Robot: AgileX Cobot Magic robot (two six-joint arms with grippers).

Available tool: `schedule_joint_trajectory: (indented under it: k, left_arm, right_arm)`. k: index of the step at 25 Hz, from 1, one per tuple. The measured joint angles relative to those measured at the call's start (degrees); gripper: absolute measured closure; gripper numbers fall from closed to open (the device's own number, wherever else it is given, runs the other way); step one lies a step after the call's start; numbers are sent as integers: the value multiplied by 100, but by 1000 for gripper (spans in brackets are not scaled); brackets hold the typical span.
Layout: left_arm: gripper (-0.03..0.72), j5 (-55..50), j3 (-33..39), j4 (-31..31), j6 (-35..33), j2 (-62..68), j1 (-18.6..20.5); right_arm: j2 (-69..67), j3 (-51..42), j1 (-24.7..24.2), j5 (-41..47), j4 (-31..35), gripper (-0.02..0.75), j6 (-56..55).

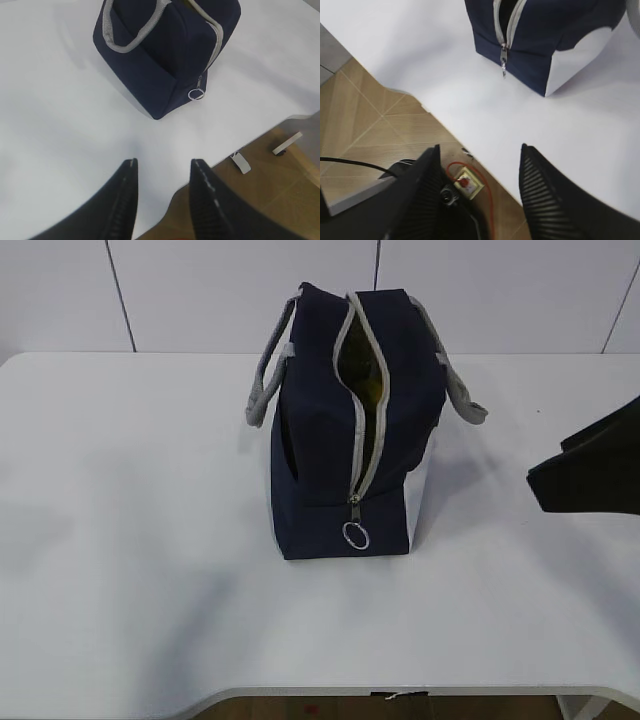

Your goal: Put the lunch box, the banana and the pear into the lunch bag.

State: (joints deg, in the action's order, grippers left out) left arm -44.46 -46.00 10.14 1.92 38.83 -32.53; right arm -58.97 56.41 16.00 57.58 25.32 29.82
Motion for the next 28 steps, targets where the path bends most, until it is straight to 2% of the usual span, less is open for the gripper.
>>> schedule_joint_trajectory:
  k: [3,6,8,12,16,21,24,28]
  left_arm:
    - [421,0,0,-9,0,0,0]
    - [424,28,0,-9,0,0,0]
    - [425,56,0,-9,0,0,0]
    - [427,110,9,-9,0,0,0]
    - [427,123,9,-9,0,0,0]
    - [428,123,9,-9,0,0,0]
    - [428,123,9,-9,0,0,0]
    - [428,123,9,-9,0,0,0]
  right_arm:
    - [-93,-234,0,-338,153,330,512]
    - [-92,-669,0,-751,639,330,1167]
    - [-92,-1045,0,-1145,1103,330,1875]
    - [-128,-1766,0,-1932,2449,330,3456]
    - [-363,-2301,0,-2251,3817,330,4998]
    - [-834,-2437,0,-2430,5369,330,6553]
    - [-1206,-2437,0,-2495,6008,330,7101]
    - [-1818,-2437,0,-2598,6473,330,7560]
